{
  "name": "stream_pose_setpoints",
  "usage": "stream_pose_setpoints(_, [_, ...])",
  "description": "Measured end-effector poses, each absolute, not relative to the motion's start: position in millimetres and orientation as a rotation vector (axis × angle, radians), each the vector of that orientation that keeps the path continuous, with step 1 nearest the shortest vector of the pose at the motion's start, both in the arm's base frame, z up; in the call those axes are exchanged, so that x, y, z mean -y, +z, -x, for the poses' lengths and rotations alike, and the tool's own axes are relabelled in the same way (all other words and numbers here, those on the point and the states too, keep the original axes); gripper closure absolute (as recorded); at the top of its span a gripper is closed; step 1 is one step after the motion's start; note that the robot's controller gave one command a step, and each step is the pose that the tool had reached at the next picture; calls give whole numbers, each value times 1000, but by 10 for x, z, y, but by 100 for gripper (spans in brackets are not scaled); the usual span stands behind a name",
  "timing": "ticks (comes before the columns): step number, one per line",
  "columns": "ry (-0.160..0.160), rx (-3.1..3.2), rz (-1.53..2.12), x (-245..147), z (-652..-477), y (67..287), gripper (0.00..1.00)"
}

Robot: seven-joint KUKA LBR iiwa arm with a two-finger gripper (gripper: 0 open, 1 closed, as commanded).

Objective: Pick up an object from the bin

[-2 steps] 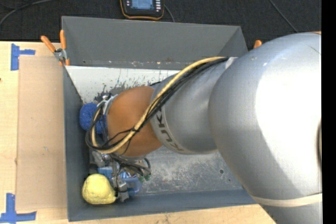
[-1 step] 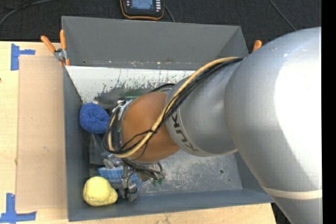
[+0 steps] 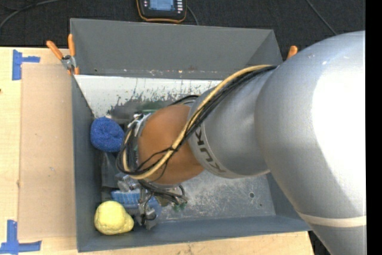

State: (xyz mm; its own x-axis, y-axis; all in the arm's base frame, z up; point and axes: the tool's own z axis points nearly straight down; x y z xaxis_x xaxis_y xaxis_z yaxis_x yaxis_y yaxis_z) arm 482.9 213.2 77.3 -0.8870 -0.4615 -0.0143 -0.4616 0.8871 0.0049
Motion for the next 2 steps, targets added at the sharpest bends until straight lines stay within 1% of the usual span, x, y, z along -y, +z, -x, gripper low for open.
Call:
stream_pose_setpoints(1, [-5,-3009,808,-2411,-4923,790,100])
stream_pose_setpoints(2, [-4,-3013,847,-2419,-4977,781,100])
